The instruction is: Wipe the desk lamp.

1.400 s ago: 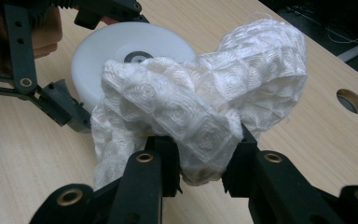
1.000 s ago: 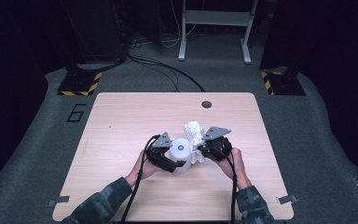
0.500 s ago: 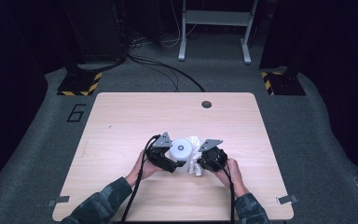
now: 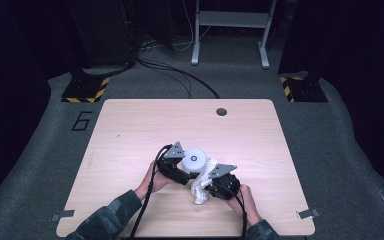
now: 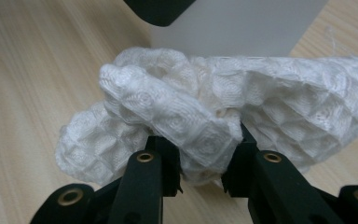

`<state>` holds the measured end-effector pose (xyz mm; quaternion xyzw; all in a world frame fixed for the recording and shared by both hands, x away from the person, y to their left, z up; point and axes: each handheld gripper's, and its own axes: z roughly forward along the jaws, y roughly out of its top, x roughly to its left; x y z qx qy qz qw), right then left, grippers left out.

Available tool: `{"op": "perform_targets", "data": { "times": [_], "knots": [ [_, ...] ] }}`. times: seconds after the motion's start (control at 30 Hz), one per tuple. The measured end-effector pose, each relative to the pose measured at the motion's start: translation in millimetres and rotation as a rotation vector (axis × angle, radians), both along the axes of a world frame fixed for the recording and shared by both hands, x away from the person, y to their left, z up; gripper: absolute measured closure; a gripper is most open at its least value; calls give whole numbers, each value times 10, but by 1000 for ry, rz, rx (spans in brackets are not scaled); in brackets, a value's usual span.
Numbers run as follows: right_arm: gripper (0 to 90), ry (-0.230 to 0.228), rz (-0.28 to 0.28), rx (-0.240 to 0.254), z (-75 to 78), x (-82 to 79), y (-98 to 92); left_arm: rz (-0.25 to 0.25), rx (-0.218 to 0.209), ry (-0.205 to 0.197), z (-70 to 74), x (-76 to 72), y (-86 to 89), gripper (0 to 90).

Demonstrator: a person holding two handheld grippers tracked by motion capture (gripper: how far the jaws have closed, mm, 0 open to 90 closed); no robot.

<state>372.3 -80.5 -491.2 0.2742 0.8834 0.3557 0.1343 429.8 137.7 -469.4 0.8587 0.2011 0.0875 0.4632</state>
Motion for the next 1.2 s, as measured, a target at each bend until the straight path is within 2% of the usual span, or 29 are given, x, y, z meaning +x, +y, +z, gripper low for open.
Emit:
{"op": "perform_targets", "data": {
  "times": [0.23, 0.27, 0.47, 0.67, 0.9, 0.93, 0.97, 1.0, 1.07, 1.13, 1.2],
  "knots": [
    [720, 1, 17, 28, -12, -58, 82, 1, 0, 0, 0, 2, 3, 86],
    [720, 13, 24, 28, -4, -71, 98, 0, 1, 0, 0, 3, 4, 87],
    [721, 23, 75, 42, -5, -115, 302, 1, -1, 0, -1, 2, 2, 87],
    [722, 30, 88, 53, -17, -93, 286, -2, 4, -1, 2, 2, 1, 87],
    [722, 24, 14, 46, 24, -55, 58, -4, 3, -2, 0, 4, 3, 87],
    [722, 14, -18, 47, 38, 10, -26, -5, 4, -2, 1, 5, 4, 87],
    [722, 14, -18, 47, 38, 10, -26, -5, 2, 0, 0, 5, 4, 87],
    [721, 20, -50, 46, 56, 59, -74, -7, 3, -1, 0, 9, 5, 87],
    [721, 11, -53, 52, 58, 104, -97, -6, 2, -1, -1, 10, 6, 87],
    [721, 22, -62, 49, 67, 188, -129, -3, 5, -1, 0, 11, 6, 87],
    [721, 18, -83, 42, 76, 242, -152, 8, -12, 1, -14, 14, 1, 87]
  ]
}}
